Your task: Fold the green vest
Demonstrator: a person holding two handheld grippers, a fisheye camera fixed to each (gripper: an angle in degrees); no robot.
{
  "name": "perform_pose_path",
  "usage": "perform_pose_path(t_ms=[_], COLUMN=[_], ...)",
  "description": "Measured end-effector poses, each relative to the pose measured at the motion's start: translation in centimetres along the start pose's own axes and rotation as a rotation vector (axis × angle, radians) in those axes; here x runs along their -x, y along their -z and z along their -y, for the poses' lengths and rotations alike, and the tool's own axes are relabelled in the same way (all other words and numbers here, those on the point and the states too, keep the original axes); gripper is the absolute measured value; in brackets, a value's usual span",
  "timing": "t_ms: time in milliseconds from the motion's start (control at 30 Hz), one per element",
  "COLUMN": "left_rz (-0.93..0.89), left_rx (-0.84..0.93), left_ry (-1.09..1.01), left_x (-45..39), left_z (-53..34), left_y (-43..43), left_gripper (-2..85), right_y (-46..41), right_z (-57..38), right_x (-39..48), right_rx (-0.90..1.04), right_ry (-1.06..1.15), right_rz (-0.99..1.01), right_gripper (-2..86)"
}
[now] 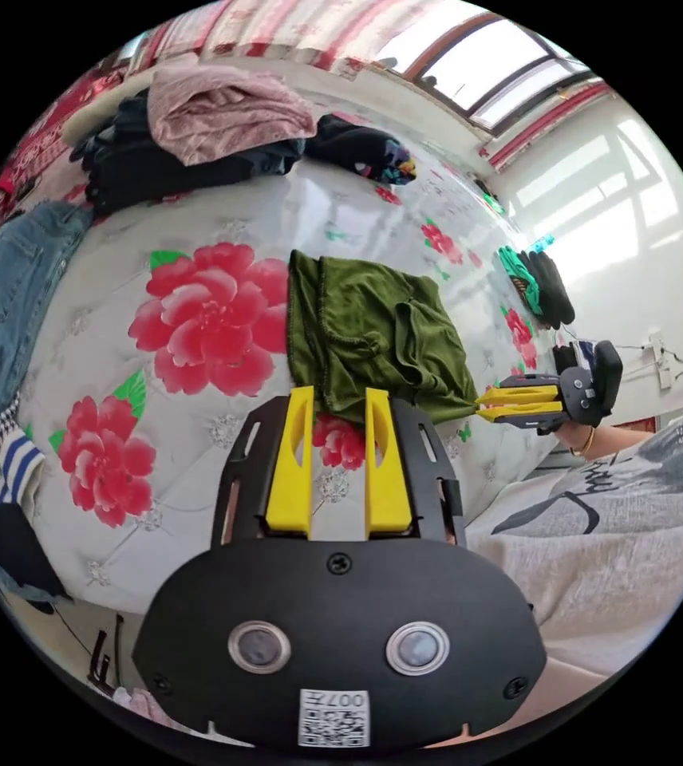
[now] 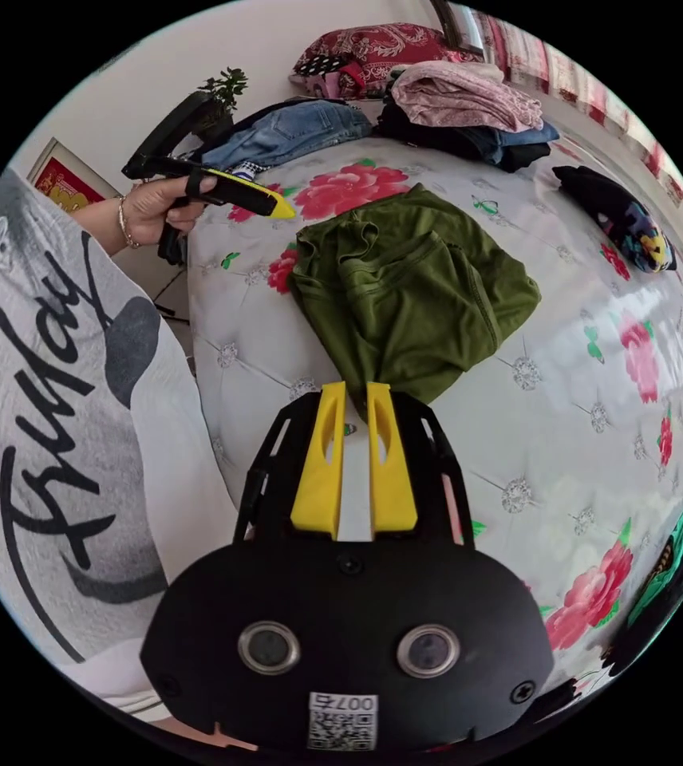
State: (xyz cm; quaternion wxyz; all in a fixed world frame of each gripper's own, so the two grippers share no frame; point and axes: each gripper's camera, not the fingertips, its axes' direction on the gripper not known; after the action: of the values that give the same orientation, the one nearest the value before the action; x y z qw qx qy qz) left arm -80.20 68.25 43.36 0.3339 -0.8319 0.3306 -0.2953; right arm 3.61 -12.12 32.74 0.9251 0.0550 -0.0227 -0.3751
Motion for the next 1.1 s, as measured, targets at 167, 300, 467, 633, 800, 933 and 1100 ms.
perform_pose_path(t_ms=[167, 300, 467, 633, 800, 933, 1100], left_rz=[-0.027, -0.083, -0.043, 0.082, -0.079, -0.305, -0.385], left_rx=[-0.061, 0.142, 0.179, 0.253, 0.132, 0.141, 0.137], left_ry=[-0.258, -0.259, -0.221, -0.038, 0.139, 0.162, 0.235], left_x=[-4.7, -4.1, -1.2, 3.8, 5.7, 5.1, 6.6], left_z=[5.1, 7.8, 4.6, 0.3, 0.0, 2.4, 3.6], left_y=[-0.5, -6.0, -2.1, 2.4, 5.1, 3.2, 3.3], left_gripper=[10.3, 10.5, 5.7, 5.2, 9.7, 18.0, 18.6], right_y=[-0.6, -1.9, -2.0, -0.8, 1.5, 0.5, -2.9], right_z=[-0.8, -1.0, -2.5, -4.5, -8.4, -11.8, -13.5], right_x=[-1.7, -3.7, -5.5, -8.5, -16.7, -22.0, -26.2], right_rx=[0.010, 0.034, 0.046, -0.001, -0.196, -0.263, -0.289], right_ry=[-0.013, -0.053, -0.070, -0.123, -0.457, -0.663, -0.722], right_rz=[-0.002, 0.028, 0.068, 0.124, 0.311, 0.464, 0.672], right_gripper=[2.7, 3.2, 4.3, 5.6, 6.4, 6.8, 6.2])
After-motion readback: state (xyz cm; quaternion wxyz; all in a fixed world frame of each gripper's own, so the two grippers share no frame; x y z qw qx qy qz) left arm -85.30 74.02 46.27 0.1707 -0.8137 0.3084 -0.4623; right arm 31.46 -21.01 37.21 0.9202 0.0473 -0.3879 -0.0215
